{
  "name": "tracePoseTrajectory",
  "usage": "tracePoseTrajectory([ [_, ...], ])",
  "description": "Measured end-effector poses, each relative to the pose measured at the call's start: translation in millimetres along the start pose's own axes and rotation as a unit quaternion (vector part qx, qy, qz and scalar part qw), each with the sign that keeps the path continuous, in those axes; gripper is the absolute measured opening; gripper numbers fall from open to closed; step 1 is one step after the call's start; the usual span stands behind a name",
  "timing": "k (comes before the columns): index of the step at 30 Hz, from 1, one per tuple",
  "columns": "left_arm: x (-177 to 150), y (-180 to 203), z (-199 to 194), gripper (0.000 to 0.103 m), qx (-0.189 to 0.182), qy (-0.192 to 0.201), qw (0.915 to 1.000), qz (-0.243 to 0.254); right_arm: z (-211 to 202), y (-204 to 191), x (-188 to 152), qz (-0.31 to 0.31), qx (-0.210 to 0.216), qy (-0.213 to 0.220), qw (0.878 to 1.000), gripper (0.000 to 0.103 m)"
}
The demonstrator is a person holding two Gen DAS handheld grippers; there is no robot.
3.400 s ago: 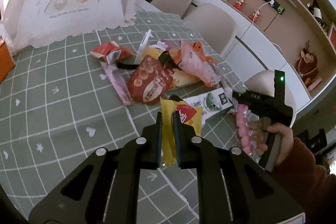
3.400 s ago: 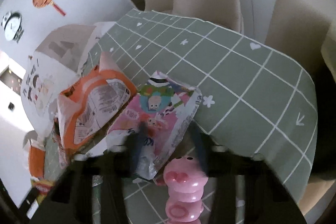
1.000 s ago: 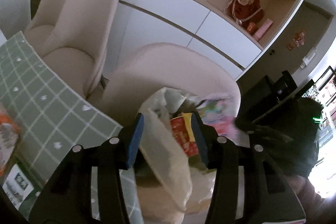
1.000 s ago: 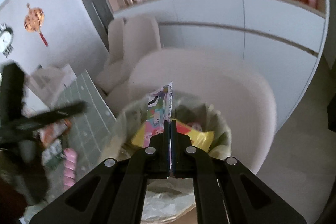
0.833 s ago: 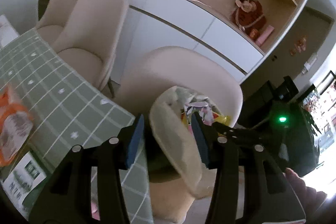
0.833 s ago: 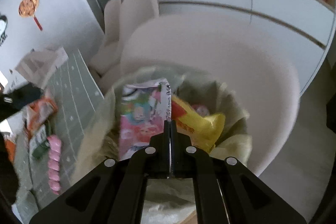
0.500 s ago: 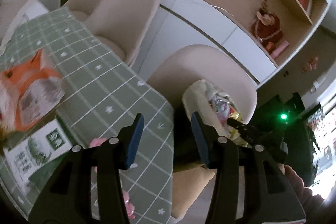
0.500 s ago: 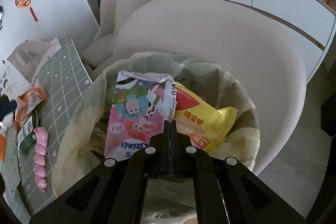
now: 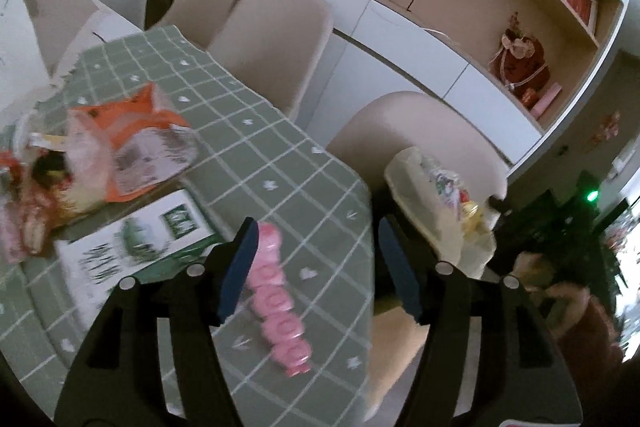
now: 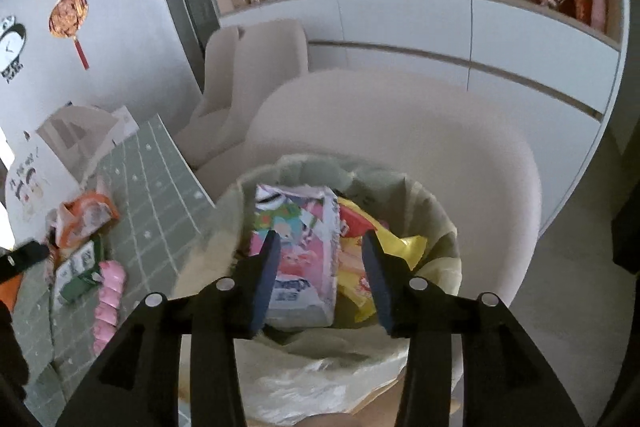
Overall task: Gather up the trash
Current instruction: 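Move both open tools back over the remaining wrappers on the table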
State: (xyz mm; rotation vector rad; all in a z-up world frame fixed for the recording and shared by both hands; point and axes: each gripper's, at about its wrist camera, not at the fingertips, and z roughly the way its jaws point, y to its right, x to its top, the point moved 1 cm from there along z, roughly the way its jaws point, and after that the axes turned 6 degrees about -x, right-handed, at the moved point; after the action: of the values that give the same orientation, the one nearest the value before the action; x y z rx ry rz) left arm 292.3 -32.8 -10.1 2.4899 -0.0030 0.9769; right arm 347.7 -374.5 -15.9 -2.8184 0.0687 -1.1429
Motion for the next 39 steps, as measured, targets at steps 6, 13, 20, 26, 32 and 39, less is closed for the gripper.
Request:
tracePoseTrajectory([
  [6, -23, -30, -34, 0.06, 0.058, 0.022, 0.998, 0.002, -32, -47, 8, -0.042, 0.037, 0.036, 0.998, 0.04],
  [13, -40, -97, -81, 0.06, 0.12, 0.06, 0.9893, -0.057, -42, -135, 11, -0.08, 0.137, 0.05, 0.986, 0.054],
  [20, -45, -176, -119, 0.06, 0.165, 0.095, 0.9789, -0.074, -29, -219, -8, -0.161, 0.151, 0.011, 0.975, 0.054],
  [26, -18, -255, -121, 0.06, 0.16, 0.087, 0.9817, -0.054, -9, -258, -33, -0.186, 0.152, -0.033, 0.97, 0.054],
  [32, 16, -318, -84, 0.06, 0.183, 0.035, 0.9821, -0.029, 10, -277, -52, -0.184, 0.147, -0.069, 0.969, 0.054],
  [39, 23, -345, -51, 0.059, 0.139, 0.005, 0.9888, -0.055, 23, -285, -64, -0.193, 0.133, -0.092, 0.968, 0.054],
])
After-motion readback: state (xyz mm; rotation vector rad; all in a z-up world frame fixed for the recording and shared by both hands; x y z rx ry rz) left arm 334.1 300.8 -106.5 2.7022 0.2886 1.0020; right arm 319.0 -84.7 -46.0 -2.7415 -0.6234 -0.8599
